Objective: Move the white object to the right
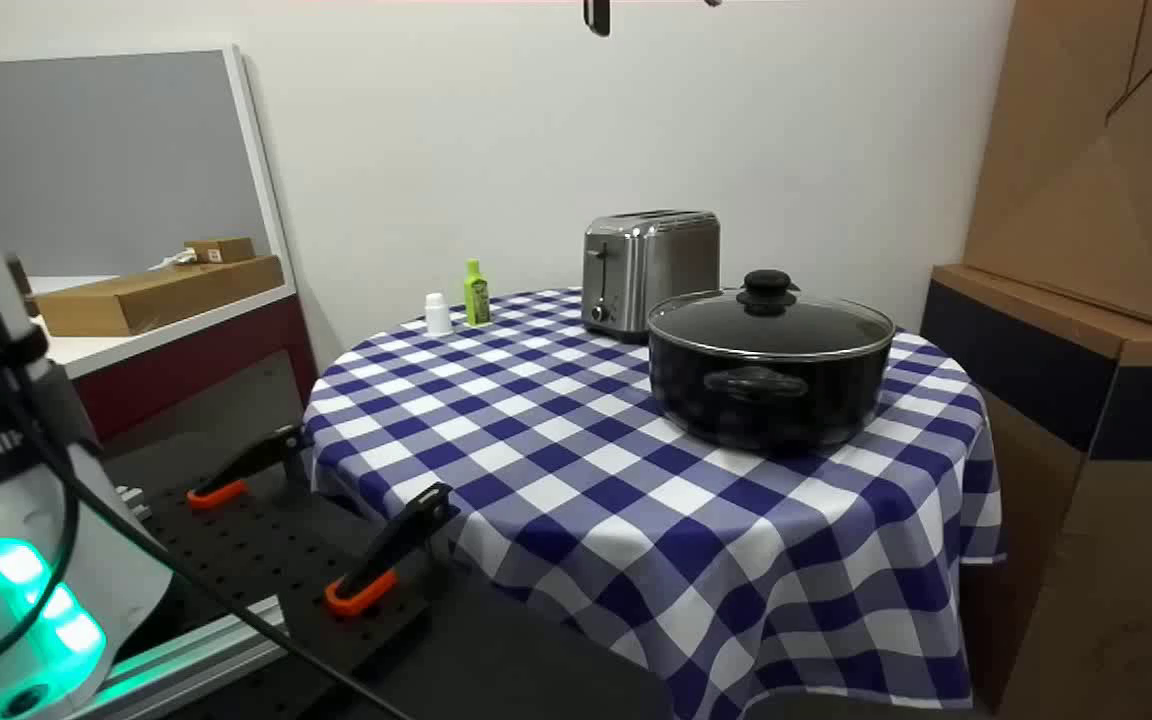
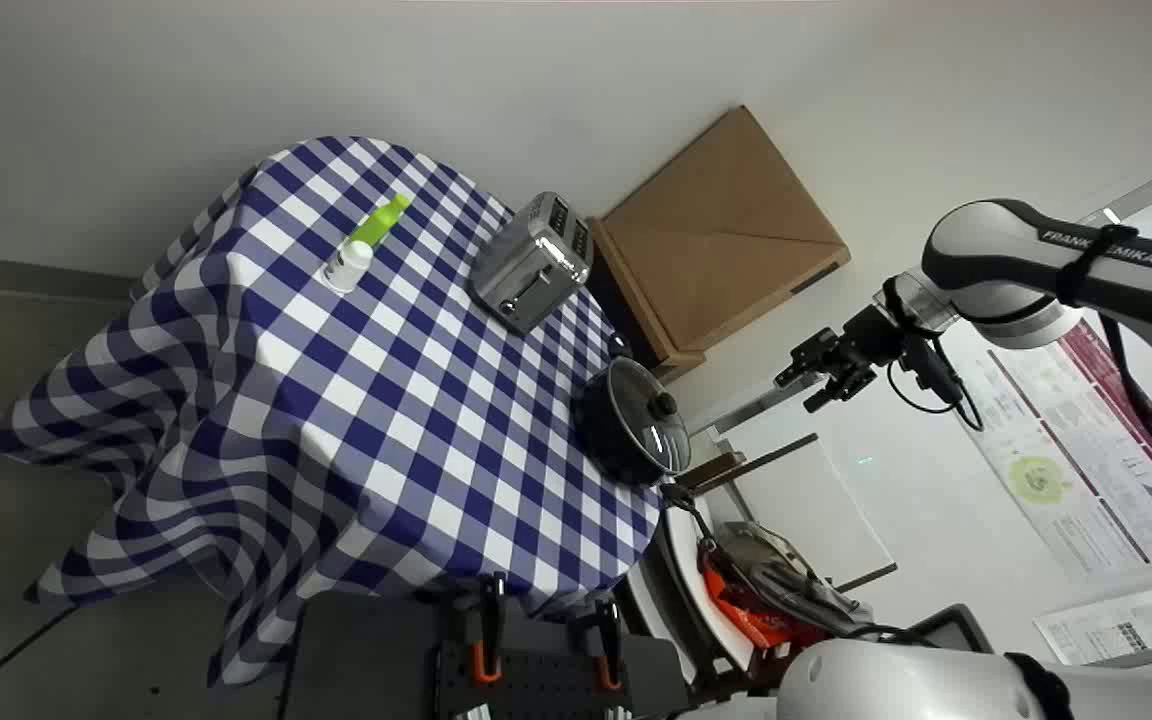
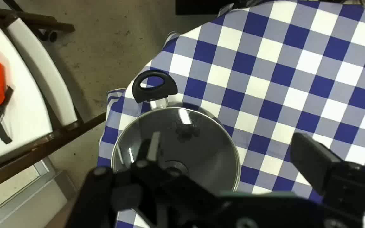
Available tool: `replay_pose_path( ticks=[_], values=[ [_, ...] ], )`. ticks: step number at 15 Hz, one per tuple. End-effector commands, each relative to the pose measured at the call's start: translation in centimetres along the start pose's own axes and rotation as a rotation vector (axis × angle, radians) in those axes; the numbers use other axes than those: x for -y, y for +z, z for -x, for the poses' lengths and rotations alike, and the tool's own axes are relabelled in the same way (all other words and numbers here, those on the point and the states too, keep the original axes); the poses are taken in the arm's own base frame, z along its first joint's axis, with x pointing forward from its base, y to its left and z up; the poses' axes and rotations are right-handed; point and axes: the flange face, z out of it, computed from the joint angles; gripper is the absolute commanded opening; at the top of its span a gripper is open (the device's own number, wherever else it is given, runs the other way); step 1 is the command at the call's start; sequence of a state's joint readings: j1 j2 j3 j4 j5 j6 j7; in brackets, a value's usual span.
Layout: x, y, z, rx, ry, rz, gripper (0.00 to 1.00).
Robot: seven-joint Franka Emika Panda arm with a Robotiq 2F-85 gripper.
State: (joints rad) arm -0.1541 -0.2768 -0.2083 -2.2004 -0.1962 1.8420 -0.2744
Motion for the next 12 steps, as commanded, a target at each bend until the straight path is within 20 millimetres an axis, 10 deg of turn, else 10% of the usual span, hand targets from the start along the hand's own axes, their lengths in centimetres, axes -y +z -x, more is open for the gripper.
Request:
replay_pose_path(
  ticks=[1,12],
  values=[
    [-0.01,-0.05,-0.01,0.0,0.0,0.0,1.0],
    [0.18,-0.2,-0.14,-0.009,-0.004,0.011,1.0]
  ],
)
